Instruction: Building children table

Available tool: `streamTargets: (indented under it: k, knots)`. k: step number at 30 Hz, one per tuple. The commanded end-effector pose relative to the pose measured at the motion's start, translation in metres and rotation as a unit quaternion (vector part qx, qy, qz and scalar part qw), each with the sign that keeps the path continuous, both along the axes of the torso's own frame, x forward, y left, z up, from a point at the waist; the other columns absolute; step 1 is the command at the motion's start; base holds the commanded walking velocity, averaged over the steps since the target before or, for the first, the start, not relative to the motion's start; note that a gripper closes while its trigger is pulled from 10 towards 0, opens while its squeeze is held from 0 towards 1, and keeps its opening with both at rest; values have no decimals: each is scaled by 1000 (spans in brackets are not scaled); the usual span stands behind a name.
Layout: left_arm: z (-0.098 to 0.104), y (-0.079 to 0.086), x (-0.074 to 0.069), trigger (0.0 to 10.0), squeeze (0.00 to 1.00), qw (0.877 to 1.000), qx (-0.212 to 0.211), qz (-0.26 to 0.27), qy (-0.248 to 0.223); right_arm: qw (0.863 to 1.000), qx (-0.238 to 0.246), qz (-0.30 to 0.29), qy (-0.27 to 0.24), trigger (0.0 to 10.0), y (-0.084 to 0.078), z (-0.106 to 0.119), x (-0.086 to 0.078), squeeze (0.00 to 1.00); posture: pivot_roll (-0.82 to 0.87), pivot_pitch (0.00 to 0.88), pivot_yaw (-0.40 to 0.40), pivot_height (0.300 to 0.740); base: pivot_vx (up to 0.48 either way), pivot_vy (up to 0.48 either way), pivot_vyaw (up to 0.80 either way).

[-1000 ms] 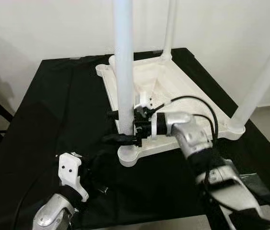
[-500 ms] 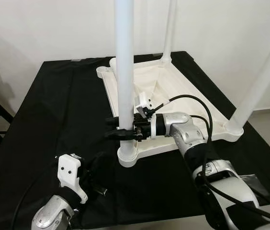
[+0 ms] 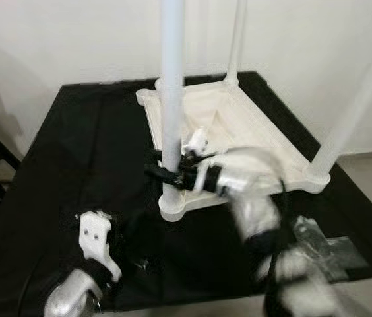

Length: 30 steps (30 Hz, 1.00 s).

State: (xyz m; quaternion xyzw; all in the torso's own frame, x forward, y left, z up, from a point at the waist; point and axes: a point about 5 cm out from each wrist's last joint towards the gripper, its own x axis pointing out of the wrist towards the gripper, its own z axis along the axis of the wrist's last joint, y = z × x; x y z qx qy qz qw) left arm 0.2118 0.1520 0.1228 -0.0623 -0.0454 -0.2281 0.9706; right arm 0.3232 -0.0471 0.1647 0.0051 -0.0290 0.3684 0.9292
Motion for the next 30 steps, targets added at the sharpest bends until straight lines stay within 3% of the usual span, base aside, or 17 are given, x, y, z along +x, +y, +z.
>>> streamTargets:
  k: [1, 3, 8, 9, 12, 13, 17, 18, 24, 26, 27, 28, 29, 30]
  knots:
    - [0, 3, -1, 10000, 0, 1000, 7, 5, 0, 995, 1, -49, 90, 0, -5, -38, -12, 0, 12, 87, 17, 740, 0, 0, 0]
    - [0, 3, 0, 10000, 0, 1000, 7, 3, 1, 996, -4, 1, 93, 0, 5, -45, -23, 0, 7, 83, 18, 740, 0, 0, 0]
    - [-1, 2, 1, 10000, 0, 1000, 5, -3, 2, 997, -22, 14, 77, 0, 6, -40, -12, 0, 6, 78, 9, 740, 0, 0, 0]
    - [-1, 3, 1, 10000, 0, 1000, 6, -1, 1, 997, -26, 3, 77, 10000, 5, -39, -11, 0, 7, 79, 14, 740, 0, 0, 0]
    - [0, 3, 1, 10000, 0, 1000, 6, 4, 0, 997, -32, -7, 77, 10000, 7, -35, -13, 0, 8, 78, 12, 740, 0, 0, 0]
    - [0, 3, 2, 10000, 0, 1000, 6, 5, -1, 996, -34, -10, 76, 10000, 9, -32, -15, 90, 8, 78, 12, 740, 0, 0, 0]
    - [0, 3, 2, 10000, 0, 1000, 6, 5, -1, 996, -35, -13, 77, 10000, 10, -29, -18, 90, 8, 78, 12, 740, 0, 0, 0]
    - [-1, 3, 2, 10000, 0, 1000, 6, 4, 0, 997, -32, -6, 74, 10000, 9, -27, -16, 1000, 8, 75, 13, 740, 0, 0, 0]
    - [0, 3, 2, 10000, 0, 1000, 6, 3, 0, 998, -15, 26, 54, 10000, 3, -15, -7, 1000, 9, 76, 8, 740, 0, 0, 0]
    - [0, 2, 3, 10000, 0, 1000, 5, 4, -1, 989, -5, 144, 45, 10000, 4, -3, -9, 1000, 6, 75, 9, 740, 0, 0, 0]
    - [0, 2, 3, 10000, 0, 1000, 5, 4, -2, 970, -17, 240, 35, 10000, 2, 4, -11, 718, 6, 75, 9, 740, 0, 0, 0]
    - [0, 2, 3, 10000, 0, 1000, 5, 4, -2, 970, -17, 240, 35, 10000, 2, 4, -11, 718, 6, 75, 9, 740, 0, 0, 0]
    - [0, 2, 3, 10000, 0, 1000, 4, 3, -2, 963, -34, 267, 25, 10000, 0, 7, -8, 0, 6, 74, 10, 740, 0, 0, 0]
    - [0, 2, 3, 10000, 0, 1000, 4, 3, -2, 959, -46, 280, 18, 10000, -1, 8, -6, 0, 6, 74, 10, 740, 0, 0, 0]
